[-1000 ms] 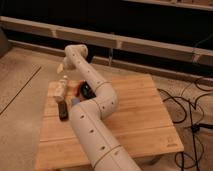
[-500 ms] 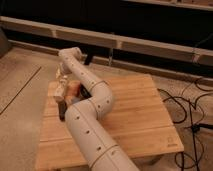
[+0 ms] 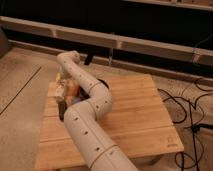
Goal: Stand the bottle upright
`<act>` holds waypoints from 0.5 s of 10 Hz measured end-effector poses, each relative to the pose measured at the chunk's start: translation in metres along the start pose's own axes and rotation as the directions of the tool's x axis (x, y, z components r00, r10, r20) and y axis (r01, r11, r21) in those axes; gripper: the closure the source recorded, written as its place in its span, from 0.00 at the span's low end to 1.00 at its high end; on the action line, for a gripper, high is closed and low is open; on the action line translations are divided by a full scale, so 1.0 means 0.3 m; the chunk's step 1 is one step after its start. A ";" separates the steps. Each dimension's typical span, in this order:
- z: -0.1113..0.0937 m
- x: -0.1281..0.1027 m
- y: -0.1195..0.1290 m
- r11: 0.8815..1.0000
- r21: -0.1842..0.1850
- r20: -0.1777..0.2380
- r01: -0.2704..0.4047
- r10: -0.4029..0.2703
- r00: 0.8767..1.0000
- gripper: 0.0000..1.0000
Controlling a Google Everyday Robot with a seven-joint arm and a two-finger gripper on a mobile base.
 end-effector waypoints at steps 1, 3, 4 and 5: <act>0.006 0.007 0.008 1.000 -0.009 -0.005 0.006 -0.006 1.000 0.49; 0.023 0.030 0.016 0.999 -0.027 -0.024 0.025 -0.026 0.999 0.74; 0.025 0.034 0.018 0.999 -0.035 -0.028 0.028 -0.029 0.999 0.85; 0.025 0.035 0.015 0.999 -0.037 -0.027 0.031 -0.032 0.999 0.94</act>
